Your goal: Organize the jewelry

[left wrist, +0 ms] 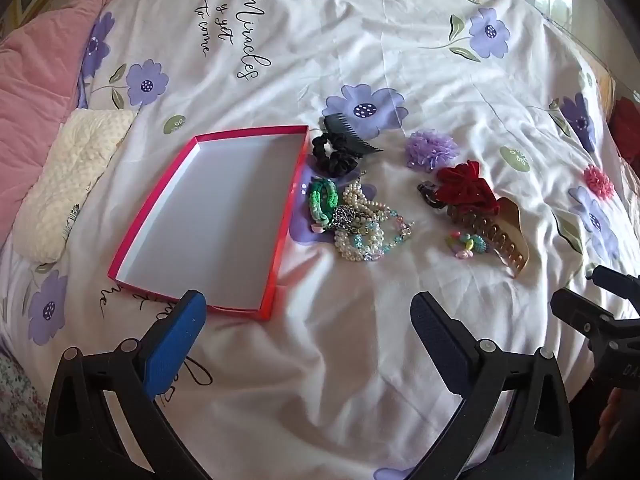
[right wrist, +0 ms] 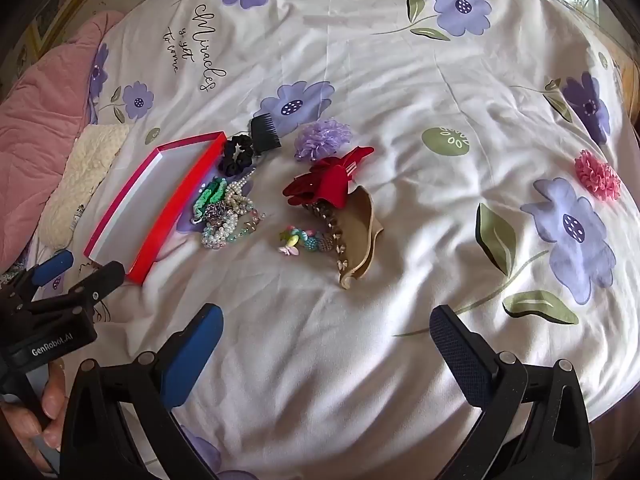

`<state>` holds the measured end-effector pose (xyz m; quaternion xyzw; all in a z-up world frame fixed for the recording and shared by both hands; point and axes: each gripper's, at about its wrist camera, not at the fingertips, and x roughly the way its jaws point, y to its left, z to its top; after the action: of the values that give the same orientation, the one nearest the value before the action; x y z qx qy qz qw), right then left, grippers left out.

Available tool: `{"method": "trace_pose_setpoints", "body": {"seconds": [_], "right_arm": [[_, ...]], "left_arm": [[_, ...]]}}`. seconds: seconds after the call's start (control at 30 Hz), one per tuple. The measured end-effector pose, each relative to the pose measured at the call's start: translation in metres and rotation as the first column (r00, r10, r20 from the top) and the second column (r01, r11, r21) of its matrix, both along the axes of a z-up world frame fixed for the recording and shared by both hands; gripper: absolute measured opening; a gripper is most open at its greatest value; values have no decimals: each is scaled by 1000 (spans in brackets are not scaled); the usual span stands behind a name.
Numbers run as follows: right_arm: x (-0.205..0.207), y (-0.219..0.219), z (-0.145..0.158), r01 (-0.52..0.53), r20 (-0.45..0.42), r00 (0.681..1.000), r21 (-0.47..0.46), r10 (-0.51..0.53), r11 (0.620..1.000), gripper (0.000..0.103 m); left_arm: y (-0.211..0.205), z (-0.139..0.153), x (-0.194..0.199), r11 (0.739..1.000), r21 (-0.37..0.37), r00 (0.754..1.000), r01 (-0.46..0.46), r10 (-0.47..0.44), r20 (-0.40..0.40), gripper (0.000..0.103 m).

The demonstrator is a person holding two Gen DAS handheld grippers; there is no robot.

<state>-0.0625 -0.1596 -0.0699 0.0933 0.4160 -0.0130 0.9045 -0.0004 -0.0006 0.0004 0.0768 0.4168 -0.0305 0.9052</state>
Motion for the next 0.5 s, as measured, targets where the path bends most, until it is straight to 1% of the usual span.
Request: {"method": "trace_pose_setpoints", "body": {"seconds": [0.07,0.13,0.17,0.23,0.5], "right_arm": [[0,1,-1,2,-3,1000,-3,-2,1000,103],[0,3,-1,5,-3,1000,-5,-5,1000,103],[1,-5,-2,2,-8,1000,11,-2,1000,103],[2,-7,-1,2,-5,1000,6,-2,1000,103],[4,-10,-3,31,-6,999,-8,-31,999,103]], "left_arm": [[-1,1,-2,1000,6,1000,-4,4,9,102],[-13,-2,-12,999,38,999,1,-2,33,102],[-10,-4,-6,1000,1,1000,12,-12,3,102],[-7,-8,1,1000,-19,1000,16,-17,-25,102],[-2,-10,5,999,-45,999,23,-25,-41,102]]}}
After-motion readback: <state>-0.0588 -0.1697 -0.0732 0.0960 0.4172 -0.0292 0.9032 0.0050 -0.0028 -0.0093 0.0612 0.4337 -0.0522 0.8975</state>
